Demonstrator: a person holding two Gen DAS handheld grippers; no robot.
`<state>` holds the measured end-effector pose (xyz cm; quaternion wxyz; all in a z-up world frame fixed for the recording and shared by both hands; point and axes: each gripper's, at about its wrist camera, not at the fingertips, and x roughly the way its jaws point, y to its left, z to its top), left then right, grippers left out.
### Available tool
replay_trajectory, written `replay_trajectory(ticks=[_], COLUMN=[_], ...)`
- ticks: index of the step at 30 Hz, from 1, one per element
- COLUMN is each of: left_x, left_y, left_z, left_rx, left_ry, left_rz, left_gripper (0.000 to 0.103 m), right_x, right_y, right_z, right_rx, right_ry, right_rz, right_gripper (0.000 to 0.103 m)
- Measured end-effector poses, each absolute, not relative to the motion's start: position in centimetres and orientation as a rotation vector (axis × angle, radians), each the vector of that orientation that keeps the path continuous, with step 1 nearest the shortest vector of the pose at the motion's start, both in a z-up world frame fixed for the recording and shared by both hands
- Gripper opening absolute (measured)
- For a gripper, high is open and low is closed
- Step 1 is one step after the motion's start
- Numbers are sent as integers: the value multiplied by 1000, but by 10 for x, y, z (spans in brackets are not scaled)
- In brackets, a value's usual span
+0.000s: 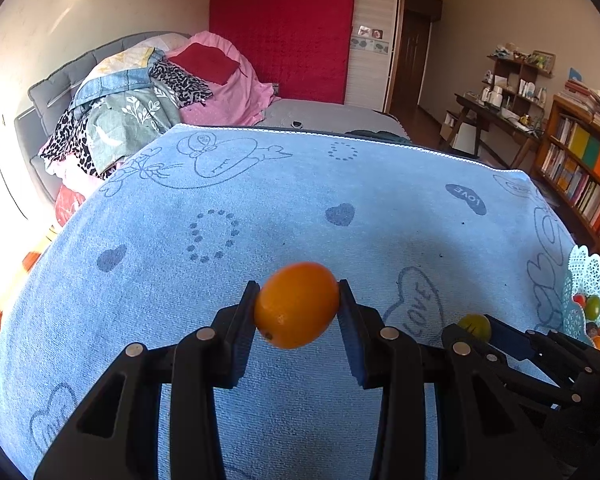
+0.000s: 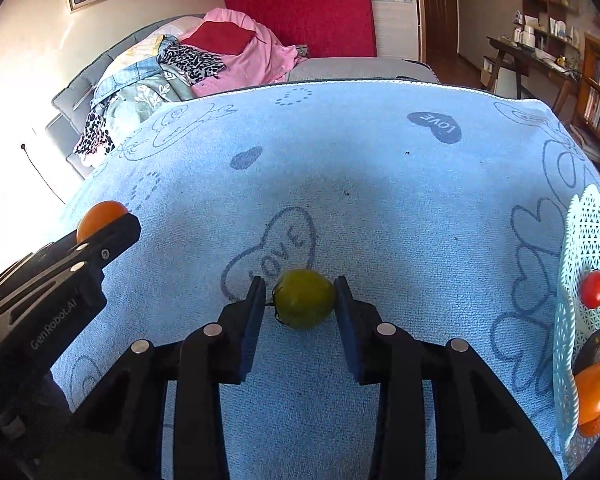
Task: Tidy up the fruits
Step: 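Grasp the green tomato with the right gripper while the left gripper holds the orange tomato, then carry the green tomato into the basket while the left gripper carries the orange tomato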
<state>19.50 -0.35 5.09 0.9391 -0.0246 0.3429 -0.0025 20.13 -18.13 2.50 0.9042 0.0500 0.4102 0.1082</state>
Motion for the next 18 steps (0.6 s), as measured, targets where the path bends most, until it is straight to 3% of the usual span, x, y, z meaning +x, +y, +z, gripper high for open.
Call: replay_trajectory(ticks=[18], left_x=[181], left_y=[-25], left_z=[58], left_rx=[0], left_ry=[650], left_rz=[-50], left_gripper=[39], right_x=[162], right_y=[-204], right_z=[57], right_rx=[157], right_ry=[758], right_rz=[196], right_gripper=[36])
